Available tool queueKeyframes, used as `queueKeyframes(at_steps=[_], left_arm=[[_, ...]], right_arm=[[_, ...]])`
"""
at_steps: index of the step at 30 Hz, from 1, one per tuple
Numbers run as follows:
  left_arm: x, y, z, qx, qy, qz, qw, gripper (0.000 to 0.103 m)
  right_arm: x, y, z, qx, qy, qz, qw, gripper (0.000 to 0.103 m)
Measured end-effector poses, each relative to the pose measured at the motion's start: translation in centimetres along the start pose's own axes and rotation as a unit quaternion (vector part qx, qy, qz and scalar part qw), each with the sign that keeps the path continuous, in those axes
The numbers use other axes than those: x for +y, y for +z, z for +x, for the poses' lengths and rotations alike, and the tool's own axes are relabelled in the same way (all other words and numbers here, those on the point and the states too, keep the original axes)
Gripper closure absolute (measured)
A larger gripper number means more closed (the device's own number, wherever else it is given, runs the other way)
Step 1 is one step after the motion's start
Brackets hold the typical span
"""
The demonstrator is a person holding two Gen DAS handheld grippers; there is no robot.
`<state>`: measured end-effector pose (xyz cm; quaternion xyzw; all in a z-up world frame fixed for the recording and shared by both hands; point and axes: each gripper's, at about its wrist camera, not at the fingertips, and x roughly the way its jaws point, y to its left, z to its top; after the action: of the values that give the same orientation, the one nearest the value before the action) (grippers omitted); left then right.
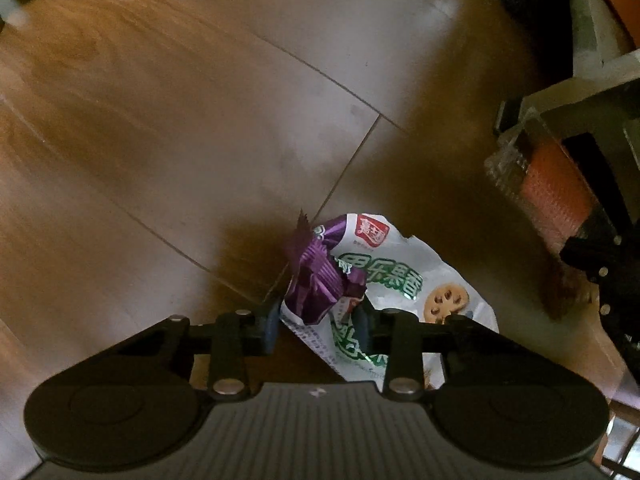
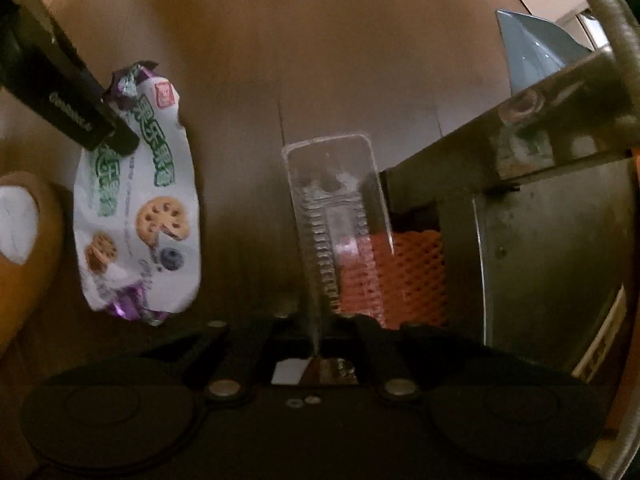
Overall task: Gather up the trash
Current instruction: 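Close left tool on snack wrapper while right tool grasps clear plastic tray, then lift wrapper and plastic tray and carry them over the teal bin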
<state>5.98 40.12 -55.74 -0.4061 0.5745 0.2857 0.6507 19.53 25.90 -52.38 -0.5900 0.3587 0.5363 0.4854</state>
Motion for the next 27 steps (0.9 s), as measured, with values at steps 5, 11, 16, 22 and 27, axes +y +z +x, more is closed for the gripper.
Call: queueKeyframes(at_steps=[5,11,16,22,27], left_arm=[[0.1,-0.7,-1.3,-0.014,-0.004,-0.007,0.9999,0.074],[0.8,-1.7,-4.5,-0.023,-0.006,0.016,0.9996,0.079],[1.2,-2.0,-9.5,-0.058,-0.004,0.031,0.9978,0.08],[1.7,-2.0,-16.7,-0.119,-0.007,0.036,0.9923,0.08],[1.1,-2.7,-23.6,-0.173,-0.015,0.044,0.9839,0.08]], right_arm=[[0.3,-0.6,-2.0,-0.025,0.005,0.026,0.999,0.102],[0.5,-2.9,-4.9,-0.028,0.034,0.091,0.995,0.102],[1.1,-6.2,-9.2,-0.031,0.042,0.14,0.989,0.102],[0.5,-9.7,-16.8,-0.071,0.016,0.212,0.975,0.102],[0.3,-12.6,-23.4,-0.115,-0.009,0.261,0.958,0.102]])
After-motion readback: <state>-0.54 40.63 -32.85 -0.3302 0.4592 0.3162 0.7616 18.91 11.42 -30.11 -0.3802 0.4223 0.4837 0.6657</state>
